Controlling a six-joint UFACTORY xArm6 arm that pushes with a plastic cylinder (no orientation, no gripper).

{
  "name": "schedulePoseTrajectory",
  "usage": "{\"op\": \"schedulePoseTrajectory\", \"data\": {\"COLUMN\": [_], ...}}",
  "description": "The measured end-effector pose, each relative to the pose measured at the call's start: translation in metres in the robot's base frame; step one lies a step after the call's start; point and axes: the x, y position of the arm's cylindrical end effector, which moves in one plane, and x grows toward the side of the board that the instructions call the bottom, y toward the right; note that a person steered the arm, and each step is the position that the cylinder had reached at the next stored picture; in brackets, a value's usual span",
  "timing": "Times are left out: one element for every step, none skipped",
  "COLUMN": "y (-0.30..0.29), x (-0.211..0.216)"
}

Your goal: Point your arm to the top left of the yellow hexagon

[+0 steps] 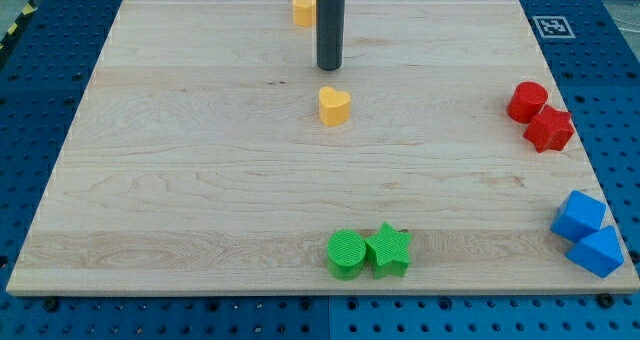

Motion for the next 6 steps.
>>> {"op": "schedulePoseTrajectory", "data": {"y": [-0.001,-0.001,-0.021,-0.055,-0.075,-0.085], "x": [0.000,0.000,0.000,-0.005,-0.027,-0.068]}}
